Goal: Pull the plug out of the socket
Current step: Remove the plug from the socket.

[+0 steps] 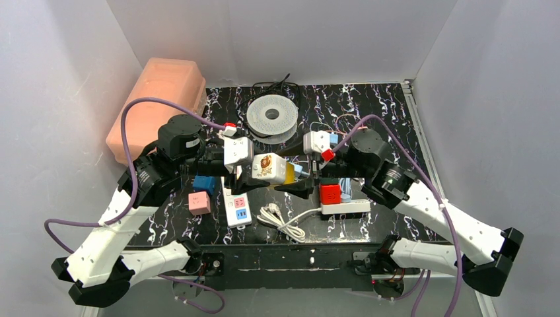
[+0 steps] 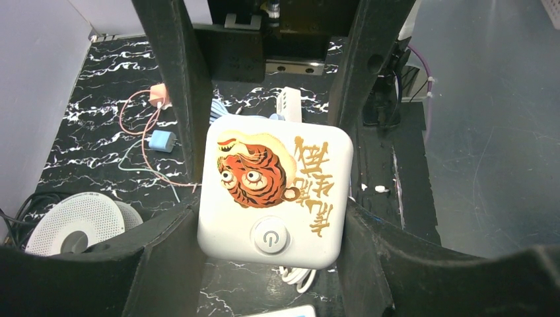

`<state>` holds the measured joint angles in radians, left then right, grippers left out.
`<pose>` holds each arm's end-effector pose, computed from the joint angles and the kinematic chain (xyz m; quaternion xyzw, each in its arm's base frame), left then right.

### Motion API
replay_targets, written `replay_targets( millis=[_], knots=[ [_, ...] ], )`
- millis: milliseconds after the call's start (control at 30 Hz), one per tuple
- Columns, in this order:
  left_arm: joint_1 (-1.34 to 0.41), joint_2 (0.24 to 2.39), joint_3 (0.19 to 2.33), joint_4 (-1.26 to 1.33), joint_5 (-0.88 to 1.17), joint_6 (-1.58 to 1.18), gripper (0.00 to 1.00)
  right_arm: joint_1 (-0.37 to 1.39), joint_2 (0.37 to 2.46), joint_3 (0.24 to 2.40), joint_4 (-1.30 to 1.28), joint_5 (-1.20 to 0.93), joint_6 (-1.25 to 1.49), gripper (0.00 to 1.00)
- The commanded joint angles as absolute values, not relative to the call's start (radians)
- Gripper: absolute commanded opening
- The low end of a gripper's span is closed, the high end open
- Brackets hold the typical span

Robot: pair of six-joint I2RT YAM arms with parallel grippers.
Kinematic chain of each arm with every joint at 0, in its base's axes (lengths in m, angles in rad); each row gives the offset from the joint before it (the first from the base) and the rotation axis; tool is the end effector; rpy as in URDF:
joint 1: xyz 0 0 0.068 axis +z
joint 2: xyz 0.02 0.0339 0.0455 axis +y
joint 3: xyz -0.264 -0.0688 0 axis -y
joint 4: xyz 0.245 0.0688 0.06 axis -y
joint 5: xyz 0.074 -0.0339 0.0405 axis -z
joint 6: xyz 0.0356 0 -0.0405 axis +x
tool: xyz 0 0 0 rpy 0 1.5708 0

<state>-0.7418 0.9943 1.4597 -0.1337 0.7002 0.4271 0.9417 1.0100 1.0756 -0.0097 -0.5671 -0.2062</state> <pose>0.1053 -0.1276 0.5314 0.5338 0.3008 -0.3165 0.7241 0.1163 0.1924 0.4188 -0.5289 0.4436 0.4302 0.5818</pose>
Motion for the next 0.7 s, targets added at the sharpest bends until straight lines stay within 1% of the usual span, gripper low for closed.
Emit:
replay_targets(
  millis=[0, 233, 333, 400, 433, 500, 533, 600, 633, 667],
  knots=[
    [-0.742, 0.979, 1.5, -0.058, 0.748, 0.433, 0.0, 0.937, 1.046, 1.07, 0.103, -0.63, -0.158, 0.91],
    [-0.741, 0.974, 1.501, -0.058, 0.744, 0.433, 0.0, 0.937, 1.065, 1.06, 0.113, -0.619, -0.16, 0.91],
    [-0.742, 0.976, 1.5, -0.052, 0.742, 0.43, 0.0, 0.937, 1.063, 1.056, 0.122, -0.6, -0.162, 0.87],
    [-0.741, 0.977, 1.501, -0.049, 0.742, 0.426, 0.0, 0.937, 1.063, 1.056, 0.127, -0.595, -0.157, 0.81],
    [-0.741, 0.978, 1.502, -0.047, 0.741, 0.424, 0.0, 0.937, 1.065, 1.059, 0.124, -0.6, -0.158, 0.75],
    [-0.742, 0.979, 1.504, -0.047, 0.742, 0.425, 0.0, 0.937, 1.069, 1.066, 0.108, -0.607, -0.163, 0.61],
    [-0.741, 0.98, 1.505, -0.044, 0.742, 0.428, 0.0, 0.936, 1.069, 1.066, 0.103, -0.611, -0.165, 0.5],
    [-0.741, 0.979, 1.505, -0.045, 0.743, 0.43, 0.0, 0.937, 1.07, 1.064, 0.09, -0.608, -0.17, 0.23],
    [-0.741, 0.98, 1.506, -0.048, 0.744, 0.43, 0.0, 0.937, 1.071, 1.066, 0.079, -0.606, -0.176, 0.04],
    [-0.741, 0.982, 1.507, -0.051, 0.747, 0.43, 0.0, 0.937, 1.07, 1.069, 0.067, -0.6, -0.18, 0.01]
  ],
)
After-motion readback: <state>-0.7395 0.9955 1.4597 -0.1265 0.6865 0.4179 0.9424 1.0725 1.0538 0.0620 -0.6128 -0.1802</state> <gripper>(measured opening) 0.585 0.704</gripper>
